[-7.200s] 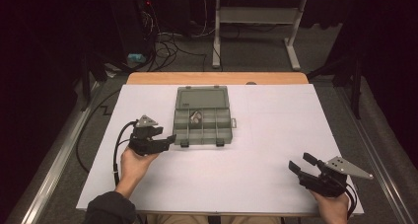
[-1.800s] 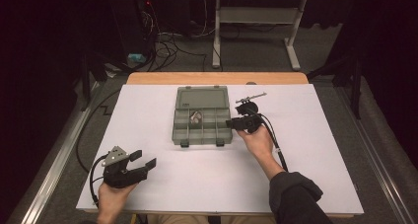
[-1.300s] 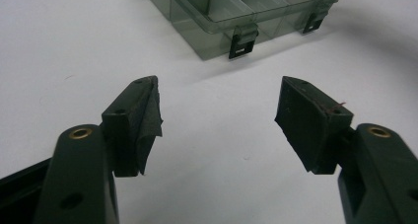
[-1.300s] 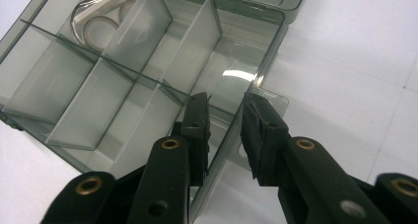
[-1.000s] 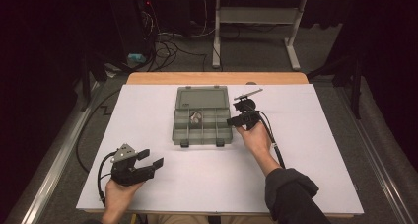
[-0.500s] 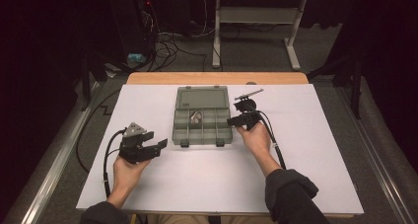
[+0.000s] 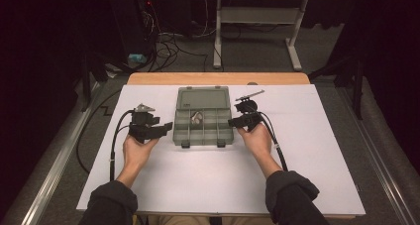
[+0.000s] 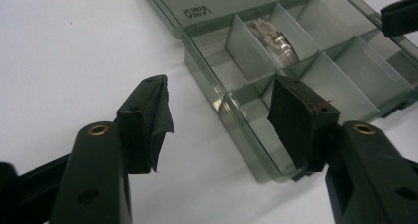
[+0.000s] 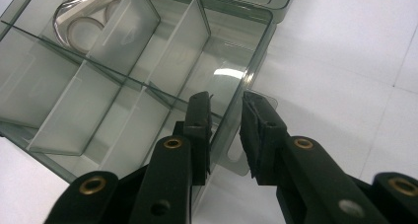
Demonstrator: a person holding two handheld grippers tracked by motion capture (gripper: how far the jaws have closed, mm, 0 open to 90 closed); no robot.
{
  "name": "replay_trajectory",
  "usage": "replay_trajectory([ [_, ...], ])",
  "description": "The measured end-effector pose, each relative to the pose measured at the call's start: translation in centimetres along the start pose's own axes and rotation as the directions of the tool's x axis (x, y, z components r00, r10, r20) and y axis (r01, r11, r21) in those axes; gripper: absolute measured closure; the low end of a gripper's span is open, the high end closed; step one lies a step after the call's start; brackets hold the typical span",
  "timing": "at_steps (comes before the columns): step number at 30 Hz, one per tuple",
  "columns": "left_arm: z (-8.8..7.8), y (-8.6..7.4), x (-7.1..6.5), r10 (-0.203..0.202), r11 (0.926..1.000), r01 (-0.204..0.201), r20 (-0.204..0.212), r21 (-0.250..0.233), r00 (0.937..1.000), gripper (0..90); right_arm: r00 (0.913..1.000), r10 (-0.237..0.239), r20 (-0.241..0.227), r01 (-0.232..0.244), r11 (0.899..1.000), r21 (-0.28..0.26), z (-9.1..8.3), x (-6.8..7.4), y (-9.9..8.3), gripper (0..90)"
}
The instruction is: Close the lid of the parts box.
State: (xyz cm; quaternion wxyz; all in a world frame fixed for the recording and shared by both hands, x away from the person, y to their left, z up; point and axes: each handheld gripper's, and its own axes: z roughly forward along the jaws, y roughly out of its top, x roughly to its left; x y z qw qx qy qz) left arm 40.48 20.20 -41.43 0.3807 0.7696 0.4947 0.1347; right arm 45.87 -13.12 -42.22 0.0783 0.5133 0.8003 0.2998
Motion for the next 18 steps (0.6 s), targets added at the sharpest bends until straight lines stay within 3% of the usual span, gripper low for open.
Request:
replay_trajectory([
  [4,0.6,1.0,0.2,-0.006,0.9999,0.006,-0.002,0.010,1.0000,41.2,1.0000,0.000,-0.002,0.000,1.000,-0.001,0.0,0.0,0.0,74.1],
  [7,1.0,1.4,0.6,-0.034,0.9993,0.034,0.016,0.013,0.9993,41.4,1.0000,-0.005,-0.003,0.005,1.000,-0.003,0.0,0.0,0.0,74.1],
  [10,1.6,1.9,0.8,-0.028,0.9989,0.028,0.000,0.039,0.9996,41.9,1.0000,-0.004,-0.002,0.004,1.000,-0.004,0.0,0.0,0.0,74.1],
  [18,2.8,3.5,1.4,-0.046,0.9976,0.047,-0.022,0.050,0.9987,42.0,1.0000,-0.001,-0.003,0.001,1.000,-0.011,0.0,0.0,-0.1,74.1],
])
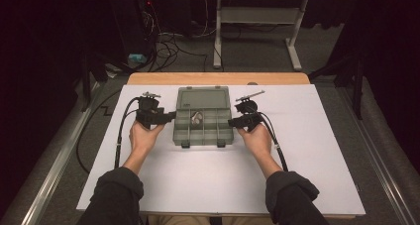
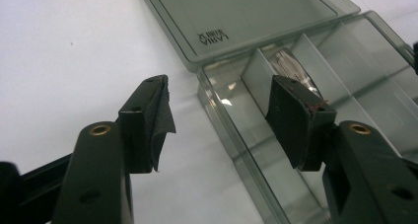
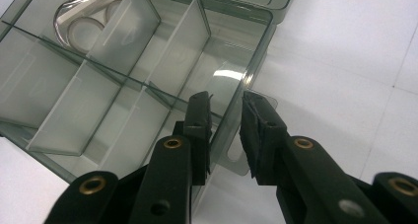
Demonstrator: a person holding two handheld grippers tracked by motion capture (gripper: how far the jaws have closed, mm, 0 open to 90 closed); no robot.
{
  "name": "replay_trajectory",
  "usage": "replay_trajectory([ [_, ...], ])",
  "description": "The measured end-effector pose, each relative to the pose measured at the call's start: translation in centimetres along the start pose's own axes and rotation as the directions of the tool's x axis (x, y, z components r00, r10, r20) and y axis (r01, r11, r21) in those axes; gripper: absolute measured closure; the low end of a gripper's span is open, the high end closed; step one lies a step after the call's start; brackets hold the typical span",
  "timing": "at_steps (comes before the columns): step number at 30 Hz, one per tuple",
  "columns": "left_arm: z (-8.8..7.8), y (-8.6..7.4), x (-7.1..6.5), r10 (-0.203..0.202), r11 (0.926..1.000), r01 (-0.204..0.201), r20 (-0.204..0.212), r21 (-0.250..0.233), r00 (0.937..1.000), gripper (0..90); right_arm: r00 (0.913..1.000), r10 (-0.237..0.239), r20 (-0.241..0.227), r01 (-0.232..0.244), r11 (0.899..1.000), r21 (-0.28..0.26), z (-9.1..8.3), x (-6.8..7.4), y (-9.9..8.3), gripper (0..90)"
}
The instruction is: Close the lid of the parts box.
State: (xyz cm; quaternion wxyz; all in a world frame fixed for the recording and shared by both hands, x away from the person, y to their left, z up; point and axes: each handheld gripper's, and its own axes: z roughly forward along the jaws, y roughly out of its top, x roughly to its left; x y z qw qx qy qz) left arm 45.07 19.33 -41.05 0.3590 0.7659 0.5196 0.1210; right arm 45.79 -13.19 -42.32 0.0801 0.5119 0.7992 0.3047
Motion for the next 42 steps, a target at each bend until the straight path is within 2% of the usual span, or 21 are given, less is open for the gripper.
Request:
replay_trajectory([
  [2,0.5,0.6,0.3,-0.008,0.9999,0.008,-0.014,0.009,0.9999,42.1,1.0000,-0.003,0.002,0.003,1.000,-0.005,0.0,0.0,-0.1,74.1],
  [5,1.1,1.4,0.6,-0.034,0.9992,0.034,-0.002,0.021,0.9994,42.2,1.0000,0.000,-0.001,0.000,1.000,-0.009,0.0,0.0,-0.1,74.0],
  [7,1.5,1.9,0.5,-0.032,0.9989,0.032,-0.007,0.035,0.9995,42.3,1.0000,0.000,-0.002,0.000,1.000,-0.009,0.0,-0.1,-0.2,74.0],
  [10,1.9,2.8,0.4,-0.033,0.9981,0.033,0.001,0.053,0.9995,42.5,1.0000,0.000,-0.005,0.000,1.000,-0.025,0.0,-0.1,-0.4,74.0],
  [13,2.2,3.4,0.6,-0.063,0.9966,0.061,0.026,0.056,0.9977,42.7,0.9999,0.000,-0.013,0.000,0.999,-0.044,0.0,-0.3,-0.6,74.2],
  [17,2.8,4.0,0.9,-0.081,0.9939,0.078,0.030,0.078,0.9963,43.0,0.9999,-0.001,-0.014,0.000,0.999,-0.044,0.0,-0.3,-0.6,74.2],
  [23,4.0,4.3,1.7,-0.153,0.9839,0.146,0.064,0.103,0.9861,44.0,0.9999,-0.005,-0.012,0.005,0.999,-0.044,0.0,-0.2,-0.7,74.2],
  [26,4.6,4.8,1.8,-0.148,0.9816,0.140,0.052,0.129,0.9876,44.3,0.9999,-0.008,-0.010,0.008,0.999,-0.040,0.0,-0.2,-0.6,74.3],
  [31,5.6,5.4,2.2,-0.179,0.9726,0.167,0.063,0.162,0.9818,44.7,0.9999,-0.010,-0.012,0.009,0.999,-0.038,0.0,-0.2,-0.6,74.3],
  [36,6.6,5.5,2.5,-0.216,0.9615,0.197,0.082,0.192,0.9730,44.9,0.9999,-0.006,-0.013,0.005,0.999,-0.037,0.0,-0.2,-0.6,74.3],
  [41,7.2,5.3,2.8,-0.246,0.9539,0.223,0.097,0.201,0.9645,45.5,0.9999,-0.006,-0.014,0.005,0.999,-0.036,0.0,-0.2,-0.6,74.3],
  [42,7.2,5.3,2.9,-0.256,0.9518,0.233,0.103,0.200,0.9611,45.7,0.9999,-0.007,-0.012,0.006,0.999,-0.037,0.0,-0.2,-0.6,74.3],
])
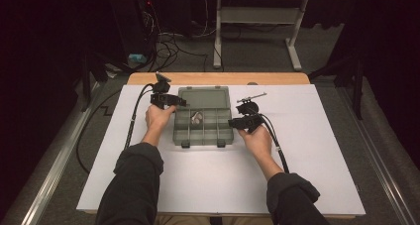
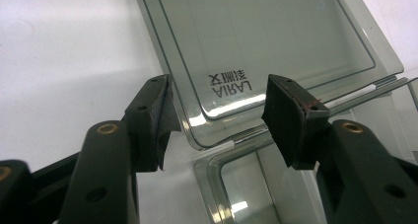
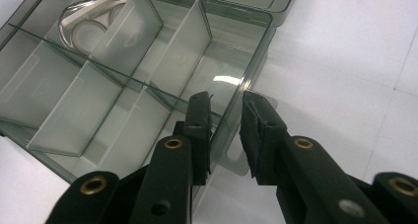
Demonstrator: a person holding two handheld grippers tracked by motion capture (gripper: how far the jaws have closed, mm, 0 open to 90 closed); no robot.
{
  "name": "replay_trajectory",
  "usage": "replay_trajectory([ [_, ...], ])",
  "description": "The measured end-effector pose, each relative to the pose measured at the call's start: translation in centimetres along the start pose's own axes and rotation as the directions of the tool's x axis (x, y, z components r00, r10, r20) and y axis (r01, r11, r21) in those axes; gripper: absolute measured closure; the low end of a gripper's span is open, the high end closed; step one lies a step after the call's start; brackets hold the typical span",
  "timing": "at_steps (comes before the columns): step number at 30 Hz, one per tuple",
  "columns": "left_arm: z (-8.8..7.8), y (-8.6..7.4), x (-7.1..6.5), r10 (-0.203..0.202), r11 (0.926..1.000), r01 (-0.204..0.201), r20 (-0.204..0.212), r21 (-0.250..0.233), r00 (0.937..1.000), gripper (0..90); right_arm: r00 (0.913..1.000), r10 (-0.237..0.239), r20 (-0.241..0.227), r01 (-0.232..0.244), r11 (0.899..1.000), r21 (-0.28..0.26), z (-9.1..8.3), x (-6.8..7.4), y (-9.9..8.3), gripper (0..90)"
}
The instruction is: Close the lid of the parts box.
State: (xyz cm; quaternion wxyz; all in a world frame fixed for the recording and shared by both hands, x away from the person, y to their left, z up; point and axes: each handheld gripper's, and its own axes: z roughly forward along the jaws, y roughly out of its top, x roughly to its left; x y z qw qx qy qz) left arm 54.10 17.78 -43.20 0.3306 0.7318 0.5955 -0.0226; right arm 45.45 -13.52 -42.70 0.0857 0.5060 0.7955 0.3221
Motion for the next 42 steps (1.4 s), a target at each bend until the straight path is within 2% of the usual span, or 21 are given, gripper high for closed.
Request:
replay_trajectory([
  [6,0.5,0.0,0.4,-0.031,0.9995,0.031,0.032,0.006,0.9990,44.7,1.0000,-0.004,-0.002,0.004,1.000,0.001,0.0,0.0,0.0,74.3],
  [9,1.0,0.0,0.5,-0.034,0.9993,0.033,0.028,0.015,0.9990,44.0,1.0000,-0.002,-0.002,0.002,1.000,0.002,0.0,0.0,0.0,74.3],
  [15,1.6,0.0,1.1,-0.067,0.9974,0.065,0.063,0.031,0.9958,42.8,1.0000,-0.005,-0.004,0.005,1.000,0.001,0.0,-0.1,0.0,74.3],
  [27,1.1,-0.1,0.9,-0.032,0.9995,0.031,0.069,0.011,0.9971,43.3,0.9999,-0.005,-0.009,0.005,1.000,0.006,0.0,-0.2,0.1,74.4],
  [32,0.3,0.0,0.6,-0.011,0.9997,0.013,0.078,-0.023,0.9969,44.5,1.0000,0.002,-0.009,-0.002,1.000,0.011,0.0,-0.2,0.1,74.3],
  [42,-0.6,0.0,-0.1,0.046,0.9976,-0.043,0.055,-0.054,0.9975,46.5,1.0000,0.001,-0.005,-0.001,1.000,0.018,0.0,-0.2,0.2,74.3],
])
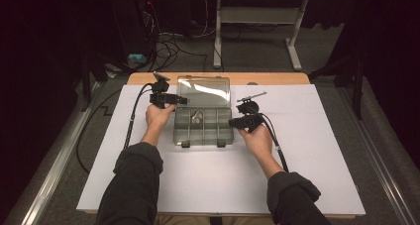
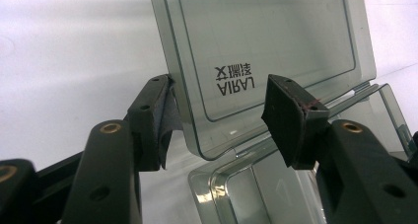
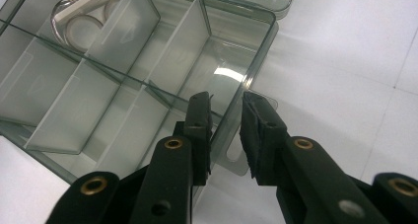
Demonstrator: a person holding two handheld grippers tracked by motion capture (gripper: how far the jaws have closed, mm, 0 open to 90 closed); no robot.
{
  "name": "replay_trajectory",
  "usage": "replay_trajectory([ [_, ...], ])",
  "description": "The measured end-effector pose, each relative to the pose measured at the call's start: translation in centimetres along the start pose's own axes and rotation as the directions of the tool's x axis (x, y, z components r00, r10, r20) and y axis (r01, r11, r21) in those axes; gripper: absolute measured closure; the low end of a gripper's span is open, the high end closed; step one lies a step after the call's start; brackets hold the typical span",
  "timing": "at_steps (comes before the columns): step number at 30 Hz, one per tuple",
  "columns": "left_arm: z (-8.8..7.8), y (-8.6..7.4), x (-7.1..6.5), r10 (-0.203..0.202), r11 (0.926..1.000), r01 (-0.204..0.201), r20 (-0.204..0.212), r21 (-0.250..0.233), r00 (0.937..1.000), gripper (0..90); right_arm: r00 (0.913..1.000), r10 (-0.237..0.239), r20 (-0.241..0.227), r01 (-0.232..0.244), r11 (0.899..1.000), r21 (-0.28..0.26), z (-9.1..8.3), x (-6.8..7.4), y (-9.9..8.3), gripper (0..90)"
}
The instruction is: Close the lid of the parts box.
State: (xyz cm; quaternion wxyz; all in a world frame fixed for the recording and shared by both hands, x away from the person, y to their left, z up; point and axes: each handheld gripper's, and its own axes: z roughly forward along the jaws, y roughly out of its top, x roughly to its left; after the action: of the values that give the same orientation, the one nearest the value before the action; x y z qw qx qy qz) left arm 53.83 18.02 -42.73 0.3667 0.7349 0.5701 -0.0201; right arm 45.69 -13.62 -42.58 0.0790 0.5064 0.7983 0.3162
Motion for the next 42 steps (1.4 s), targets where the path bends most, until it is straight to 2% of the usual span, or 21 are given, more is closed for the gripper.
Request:
replay_trajectory([
  [5,-0.6,0.0,-0.6,0.032,0.9994,-0.032,-0.012,-0.017,0.9994,47.1,1.0000,0.000,0.004,0.000,1.000,0.005,0.0,0.1,0.1,74.3],
  [8,-1.0,0.0,-0.9,0.069,0.9976,-0.069,-0.030,-0.010,0.9972,47.1,0.9999,-0.008,0.012,0.008,1.000,0.005,0.0,0.2,0.1,74.3],
  [12,-1.4,-0.1,-1.4,0.115,0.9934,-0.115,-0.056,0.001,0.9918,47.8,0.9999,-0.008,0.013,0.008,1.000,0.005,0.0,0.2,0.1,74.3],
  [15,-1.5,-0.2,-1.8,0.130,0.9915,-0.130,-0.075,0.001,0.9887,48.0,0.9999,-0.004,0.014,0.004,1.000,0.006,0.0,0.2,0.1,74.3],
  [20,-1.7,-0.5,-2.4,0.177,0.9841,-0.177,-0.111,0.012,0.9779,49.1,0.9999,-0.007,0.015,0.007,1.000,0.004,0.0,0.3,0.1,74.3],
  [28,-2.1,-0.9,-3.0,0.226,0.9742,-0.224,-0.147,0.030,0.9630,50.4,0.9998,-0.008,0.019,0.008,1.000,0.001,0.0,0.4,0.1,74.3],
  [30,-2.2,-1.0,-3.1,0.228,0.9737,-0.226,-0.147,0.027,0.9625,50.8,0.9998,-0.006,0.019,0.006,1.000,0.002,0.0,0.4,0.1,74.2],
  [33,-2.4,-1.2,-3.0,0.222,0.9750,-0.222,-0.137,0.016,0.9654,51.7,0.9998,-0.005,0.020,0.005,1.000,0.002,0.0,0.4,0.1,74.2],
  [36,-2.5,-1.5,-3.1,0.227,0.9737,-0.227,-0.142,0.015,0.9634,52.5,0.9998,-0.005,0.021,0.005,1.000,0.001,0.0,0.4,0.0,74.2],
  [42,-2.8,-1.8,-3.1,0.224,0.9744,-0.225,-0.141,0.010,0.9644,55.0,0.9997,-0.007,0.022,0.007,1.000,0.001,0.0,0.4,0.0,74.2],
])
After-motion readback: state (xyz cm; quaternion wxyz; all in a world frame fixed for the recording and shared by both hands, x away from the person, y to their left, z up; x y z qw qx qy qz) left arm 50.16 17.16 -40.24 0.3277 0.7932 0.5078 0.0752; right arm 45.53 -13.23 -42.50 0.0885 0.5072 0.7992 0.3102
